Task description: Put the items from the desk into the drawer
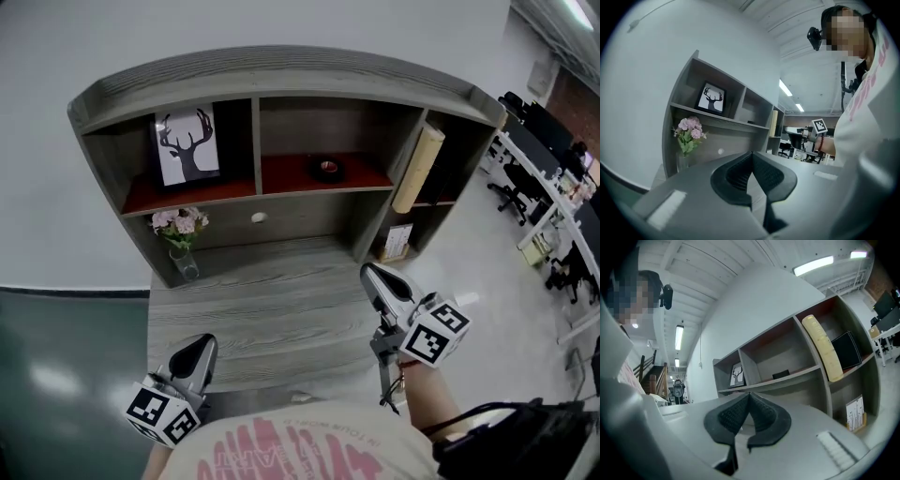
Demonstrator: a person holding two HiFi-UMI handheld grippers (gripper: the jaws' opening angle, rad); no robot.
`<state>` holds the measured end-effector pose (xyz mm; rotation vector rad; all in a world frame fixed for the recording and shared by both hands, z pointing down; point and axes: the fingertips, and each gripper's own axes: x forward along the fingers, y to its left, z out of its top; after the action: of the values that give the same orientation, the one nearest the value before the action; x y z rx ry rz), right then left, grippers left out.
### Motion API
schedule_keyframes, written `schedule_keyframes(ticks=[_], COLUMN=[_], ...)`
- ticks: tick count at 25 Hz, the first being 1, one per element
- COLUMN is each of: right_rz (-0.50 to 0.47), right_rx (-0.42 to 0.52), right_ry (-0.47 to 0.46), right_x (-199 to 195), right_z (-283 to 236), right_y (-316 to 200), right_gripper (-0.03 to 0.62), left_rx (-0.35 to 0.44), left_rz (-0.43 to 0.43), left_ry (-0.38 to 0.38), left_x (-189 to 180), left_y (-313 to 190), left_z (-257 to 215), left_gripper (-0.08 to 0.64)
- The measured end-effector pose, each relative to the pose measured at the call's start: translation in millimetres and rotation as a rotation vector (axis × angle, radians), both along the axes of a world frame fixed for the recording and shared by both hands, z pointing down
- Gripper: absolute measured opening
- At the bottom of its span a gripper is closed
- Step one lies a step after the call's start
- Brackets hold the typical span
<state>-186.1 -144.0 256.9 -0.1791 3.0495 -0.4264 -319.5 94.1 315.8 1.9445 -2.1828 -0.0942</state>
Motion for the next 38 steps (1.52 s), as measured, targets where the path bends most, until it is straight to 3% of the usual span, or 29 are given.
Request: schedule_keyframes(ticks=[14,21,31,38], right_rz=[-0.026,-0.029,-0.001,-0.086], right_rx=[0.259,0.293,0.355,0.252], right_ry=[0.134,0.187,0.369,0.564], right_x=[-80,-120,-164,-175], right_z=[-41,-54,-46,-31], right_y=[-72,-113,-162,-166], right_gripper=[0.005,0.034,0.117,0.153], left_rx=[-0.049,-0.065,-0.075,-0.082], left_rz=[-0.244,-0.328,-0.38,-0.403], left_ry=[-0.013,0.006,0.037,0.037], left_x=[-30,-37,-42,-48], left_y=[25,41,42,43], left_z=[9,17,26,25], left_gripper=[0.02,0.02,0.02,0.02])
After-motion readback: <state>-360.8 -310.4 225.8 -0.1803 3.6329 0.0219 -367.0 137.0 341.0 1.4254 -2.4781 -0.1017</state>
